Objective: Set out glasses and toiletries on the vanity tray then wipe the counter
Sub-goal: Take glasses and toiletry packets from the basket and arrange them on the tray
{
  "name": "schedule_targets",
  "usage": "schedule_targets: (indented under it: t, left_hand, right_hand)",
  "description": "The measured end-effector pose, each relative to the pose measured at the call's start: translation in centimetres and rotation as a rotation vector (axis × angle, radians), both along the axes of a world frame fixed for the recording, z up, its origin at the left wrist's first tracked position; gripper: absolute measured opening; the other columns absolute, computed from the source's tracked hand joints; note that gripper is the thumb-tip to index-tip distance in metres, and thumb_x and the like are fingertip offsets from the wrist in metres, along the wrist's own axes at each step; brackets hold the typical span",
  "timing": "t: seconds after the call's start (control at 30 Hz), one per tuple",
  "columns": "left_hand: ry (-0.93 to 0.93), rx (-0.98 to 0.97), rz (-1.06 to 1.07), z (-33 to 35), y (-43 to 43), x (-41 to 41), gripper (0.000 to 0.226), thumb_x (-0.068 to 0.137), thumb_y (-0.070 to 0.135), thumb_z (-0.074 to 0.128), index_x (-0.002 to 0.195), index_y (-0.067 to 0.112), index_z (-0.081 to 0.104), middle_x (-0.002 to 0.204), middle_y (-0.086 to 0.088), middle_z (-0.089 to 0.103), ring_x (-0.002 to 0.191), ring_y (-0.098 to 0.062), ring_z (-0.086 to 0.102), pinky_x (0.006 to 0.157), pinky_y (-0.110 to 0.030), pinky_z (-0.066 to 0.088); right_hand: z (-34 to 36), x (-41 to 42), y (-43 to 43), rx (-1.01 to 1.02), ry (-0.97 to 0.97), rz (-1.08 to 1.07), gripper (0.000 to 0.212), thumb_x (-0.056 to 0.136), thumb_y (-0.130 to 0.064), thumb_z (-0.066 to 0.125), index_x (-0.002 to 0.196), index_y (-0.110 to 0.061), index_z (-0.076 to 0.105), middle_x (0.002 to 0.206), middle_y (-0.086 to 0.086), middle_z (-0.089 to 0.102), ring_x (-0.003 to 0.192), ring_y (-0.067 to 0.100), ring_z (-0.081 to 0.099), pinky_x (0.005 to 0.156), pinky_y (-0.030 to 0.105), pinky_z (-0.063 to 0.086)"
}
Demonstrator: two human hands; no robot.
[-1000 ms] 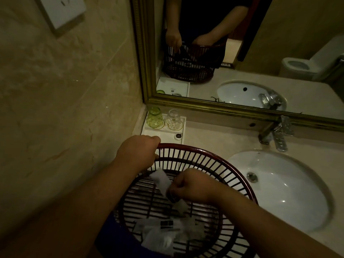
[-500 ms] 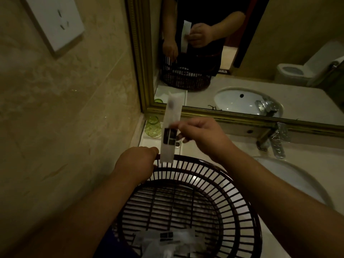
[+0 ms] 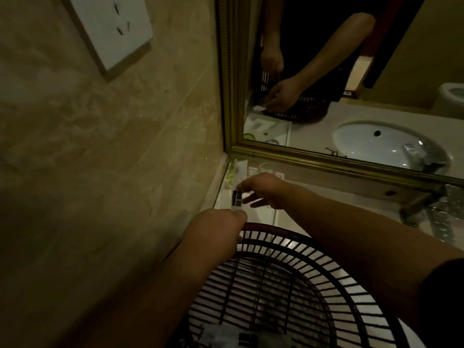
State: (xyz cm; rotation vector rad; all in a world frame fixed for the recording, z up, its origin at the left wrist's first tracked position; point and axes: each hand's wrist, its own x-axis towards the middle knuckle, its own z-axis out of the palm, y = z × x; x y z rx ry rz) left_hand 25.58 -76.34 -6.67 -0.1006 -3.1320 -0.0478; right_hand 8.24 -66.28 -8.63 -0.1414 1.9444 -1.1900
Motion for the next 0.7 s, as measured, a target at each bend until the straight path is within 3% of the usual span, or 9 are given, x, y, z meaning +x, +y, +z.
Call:
schedule_targets:
  t: [0.13,0.23,0.33,0.47,0.57,0.63,0.7]
  left_hand:
    - [-0.009,0.026,-0.001,0.1,0.0,0.1,0.022,0.086,0.035,0.071,0.1,0.026,0.057,0.088,0.001,0.067,0.073,-0.02,0.066,0.056,-0.028,0.038]
    - [-0.04,0.045,0.017,0.1,-0.1,-0.1,0.024,0.089,0.03,0.067,0.111,0.027,0.056,0.094,0.003,0.066,0.079,-0.02,0.066,0.061,-0.029,0.04]
    - [-0.024,0.061,0.016,-0.1,-0.1,0.0,0.025,0.086,0.025,0.067,0.106,0.029,0.052,0.09,0.005,0.064,0.076,-0.017,0.064,0.06,-0.025,0.037]
    - [-0.013,0.07,-0.015,0.3,-0.1,0.4,0.031,0.07,0.031,0.079,0.089,0.031,0.055,0.07,0.011,0.059,0.057,-0.006,0.056,0.047,-0.014,0.006]
    - [-0.075,0.014,-0.046,1.0,-0.1,0.0,0.045,0.045,0.039,0.089,0.078,0.034,0.057,0.057,0.016,0.053,0.044,-0.001,0.049,0.05,-0.01,-0.006]
    - [-0.07,0.009,-0.06,1.0,-0.2,-0.1,0.048,0.039,0.038,0.09,0.076,0.034,0.06,0.055,0.015,0.052,0.041,-0.002,0.048,0.044,-0.012,0.0]
    - [-0.062,0.054,-0.08,0.8,-0.2,0.0,0.044,0.044,0.034,0.09,0.078,0.032,0.062,0.057,0.013,0.054,0.043,-0.004,0.049,0.046,-0.014,0.017]
  right_hand:
    - [-4.4,-1.1,-2.6,0.091,-0.143,0.089,0.026,0.098,-0.015,0.06,0.115,-0.001,0.072,0.118,0.007,0.07,0.092,0.025,0.073,0.087,0.041,0.058]
    - [-6.2,-1.6,-4.1,0.132,-0.204,0.166,0.026,0.098,-0.013,0.059,0.119,-0.001,0.07,0.122,0.009,0.069,0.089,0.025,0.072,0.075,0.036,0.057]
    - [-7.9,-1.9,-5.0,0.169,-0.205,0.188,0.027,0.1,-0.009,0.057,0.122,0.002,0.067,0.122,0.014,0.069,0.087,0.023,0.07,0.072,0.034,0.056]
    - [-9.3,-2.0,-5.5,0.287,-0.092,0.288,0.019,0.099,-0.009,0.06,0.115,0.0,0.066,0.112,0.018,0.068,0.092,0.027,0.066,0.087,0.042,0.057]
    - [-8.8,-2.0,-5.7,0.392,0.043,0.375,0.026,0.093,-0.013,0.068,0.117,-0.004,0.066,0.108,0.015,0.068,0.086,0.026,0.066,0.073,0.038,0.06]
    - [-9.2,-1.8,-6.0,0.405,0.039,0.425,0.03,0.094,-0.017,0.07,0.12,-0.001,0.069,0.111,0.015,0.07,0.078,0.023,0.067,0.058,0.03,0.055]
    - [-9.0,-1.0,-6.1,0.395,0.036,0.449,0.03,0.096,-0.016,0.068,0.122,-0.002,0.07,0.12,0.016,0.071,0.085,0.024,0.069,0.059,0.029,0.055]
